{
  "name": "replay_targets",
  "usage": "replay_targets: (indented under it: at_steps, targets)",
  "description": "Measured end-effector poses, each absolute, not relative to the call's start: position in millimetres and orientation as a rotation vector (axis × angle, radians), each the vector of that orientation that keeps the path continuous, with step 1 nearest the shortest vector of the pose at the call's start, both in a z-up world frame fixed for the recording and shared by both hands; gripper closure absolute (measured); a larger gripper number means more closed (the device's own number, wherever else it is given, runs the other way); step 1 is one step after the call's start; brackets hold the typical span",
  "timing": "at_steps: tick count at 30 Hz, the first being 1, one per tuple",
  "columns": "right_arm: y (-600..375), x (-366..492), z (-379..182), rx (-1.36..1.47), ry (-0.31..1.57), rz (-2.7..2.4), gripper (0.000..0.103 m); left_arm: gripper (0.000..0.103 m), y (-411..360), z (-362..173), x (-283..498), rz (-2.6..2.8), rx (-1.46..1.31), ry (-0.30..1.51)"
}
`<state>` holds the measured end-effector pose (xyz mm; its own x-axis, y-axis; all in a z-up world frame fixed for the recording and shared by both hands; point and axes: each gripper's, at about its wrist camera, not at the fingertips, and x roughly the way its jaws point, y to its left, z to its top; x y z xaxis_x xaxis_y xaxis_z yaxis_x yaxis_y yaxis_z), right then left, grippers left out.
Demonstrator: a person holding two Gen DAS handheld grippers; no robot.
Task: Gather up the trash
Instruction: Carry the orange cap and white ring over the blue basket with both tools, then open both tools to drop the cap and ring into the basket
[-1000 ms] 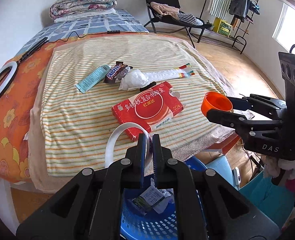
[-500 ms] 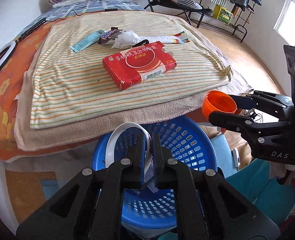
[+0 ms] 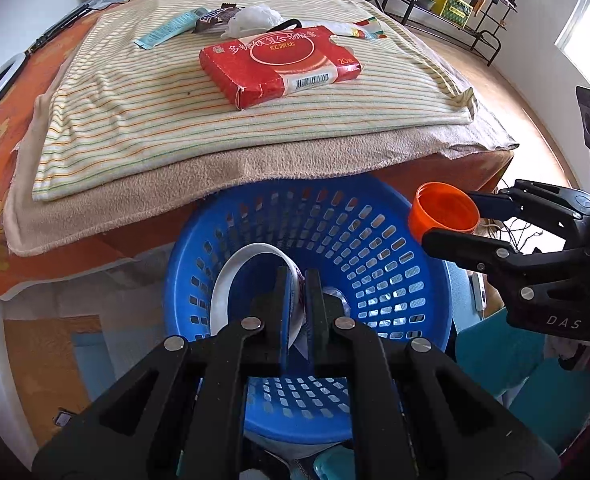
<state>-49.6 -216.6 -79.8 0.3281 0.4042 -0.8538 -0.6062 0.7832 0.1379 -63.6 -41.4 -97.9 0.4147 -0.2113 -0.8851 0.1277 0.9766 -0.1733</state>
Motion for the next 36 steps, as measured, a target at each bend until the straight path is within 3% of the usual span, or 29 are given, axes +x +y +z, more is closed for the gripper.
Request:
replay_targets:
  at_steps: [18,20,22,26,30,34,36]
  targets:
    - [-216.8,-47.3,-95.6,-0.227,1.088,0.655,0.054,0.098,-40.5,-112.8,-62.3,-0.188,-0.079,1.169]
    - [-217.1,-46.6,-96.4,-0.226,1.092,0.649,0.05,0.097,-39.1,-114.3,-61.2,-0.181,-0.086,1.177]
    - [-217.6,-46.1,-96.4,-0.221,1.093,0.645,0.043,0.092,-37.8,-115.5,-61.0,-0.178,-0.092,1.183]
    - [-218.2,-44.9,-96.3,-0.219,1.094,0.638,0.041,0.069,-37.3,-114.7,-62.4,-0.169,-0.093,1.175]
    - [-219.0,-43.7,-97.5,-0.217,1.102,0.631,0.038,0.068,-36.2,-114.1,-62.4,-0.161,-0.099,1.174]
    - [-219.5,-42.6,-97.3,-0.215,1.101,0.624,0.033,0.051,-34.8,-113.2,-62.0,-0.149,-0.11,1.169]
    - [-220.0,-41.8,-96.9,-0.214,1.1,0.621,0.03,0.049,-33.3,-111.7,-62.0,-0.147,-0.118,1.164]
